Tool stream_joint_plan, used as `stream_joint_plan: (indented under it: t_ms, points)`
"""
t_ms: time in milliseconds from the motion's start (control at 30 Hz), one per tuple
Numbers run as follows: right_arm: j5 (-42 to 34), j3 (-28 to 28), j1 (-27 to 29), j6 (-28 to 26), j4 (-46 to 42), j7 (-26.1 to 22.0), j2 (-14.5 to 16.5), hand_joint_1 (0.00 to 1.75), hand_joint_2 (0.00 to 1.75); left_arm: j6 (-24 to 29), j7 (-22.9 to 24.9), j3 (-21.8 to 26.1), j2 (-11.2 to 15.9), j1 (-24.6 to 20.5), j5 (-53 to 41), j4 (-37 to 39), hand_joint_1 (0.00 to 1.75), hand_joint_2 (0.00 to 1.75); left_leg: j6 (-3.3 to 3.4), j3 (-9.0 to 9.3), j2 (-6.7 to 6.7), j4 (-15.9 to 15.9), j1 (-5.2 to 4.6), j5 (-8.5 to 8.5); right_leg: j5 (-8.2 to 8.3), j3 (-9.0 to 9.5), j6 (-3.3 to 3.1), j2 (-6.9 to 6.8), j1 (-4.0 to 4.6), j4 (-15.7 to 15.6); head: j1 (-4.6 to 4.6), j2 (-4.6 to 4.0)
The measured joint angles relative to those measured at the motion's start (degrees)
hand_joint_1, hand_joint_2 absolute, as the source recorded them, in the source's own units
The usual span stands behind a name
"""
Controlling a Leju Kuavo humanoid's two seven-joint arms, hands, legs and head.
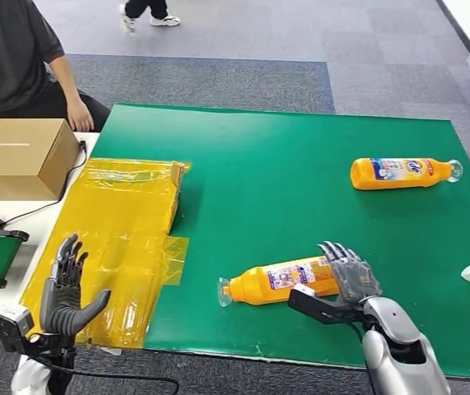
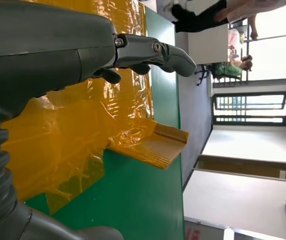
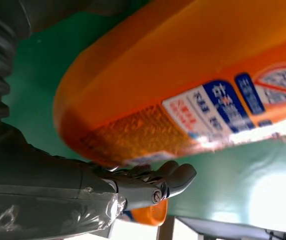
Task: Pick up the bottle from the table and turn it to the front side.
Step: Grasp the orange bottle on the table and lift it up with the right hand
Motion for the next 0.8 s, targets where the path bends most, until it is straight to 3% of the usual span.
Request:
stream_joint_plan:
  t_ms: [133, 267, 400, 633, 800]
  points:
    - [0.56, 1.91, -5.52, 0.50, 8.19, -1.25, -0.60, 1.75, 1.75, 0.51, 0.00, -1.02, 0.81, -0.93, 0.55, 1.18, 0.00, 1.75, -0.02, 0.11, 0.06, 0.00, 0.01, 0.00, 0.03, 0.03, -0.04, 0.04, 0.01, 0.00, -0.01, 0.01]
    - [0.40, 4.05, -9.18, -0.95, 14.05, -2.34, -1.18, 1.75, 1.75, 1.14, 0.00, -1.68, 1.40, -1.35, 1.27, 2.03, 0.00, 1.75, -0.02, 0.23, 0.08, 0.00, 0.02, -0.01, 0.02, 0.10, -0.04, 0.04, 0.01, 0.00, 0.00, 0.00]
    - [-1.76, 5.46, -9.32, -3.62, 14.89, -3.11, -1.89, 1.75, 1.75, 1.56, 0.00, -1.68, 1.75, -1.21, 1.63, 2.52, 0.00, 1.75, -0.01, 0.24, 0.06, 0.00, 0.01, 0.04, 0.06, 0.14, -0.01, 0.02, 0.01, 0.00, 0.00, 0.01]
    - [-8.40, 6.31, -1.14, -5.59, 2.12, -2.80, -1.75, 1.75, 1.75, 1.46, 0.00, -1.54, 1.83, 0.00, 0.94, 2.65, 0.00, 1.75, -0.01, 0.09, -0.03, 0.01, 0.00, 0.05, 0.06, 0.11, 0.04, -0.01, 0.00, 0.00, 0.00, 0.00]
    - [-9.29, 6.61, 1.22, -5.92, -3.30, -2.77, -1.28, 1.75, 1.75, 1.33, 0.00, -1.54, 1.75, 0.17, 0.79, 2.67, 0.00, 1.75, -0.02, 0.04, -0.02, 0.01, 0.01, 0.02, -0.02, 0.06, 0.01, -0.02, 0.01, 0.00, 0.01, 0.01]
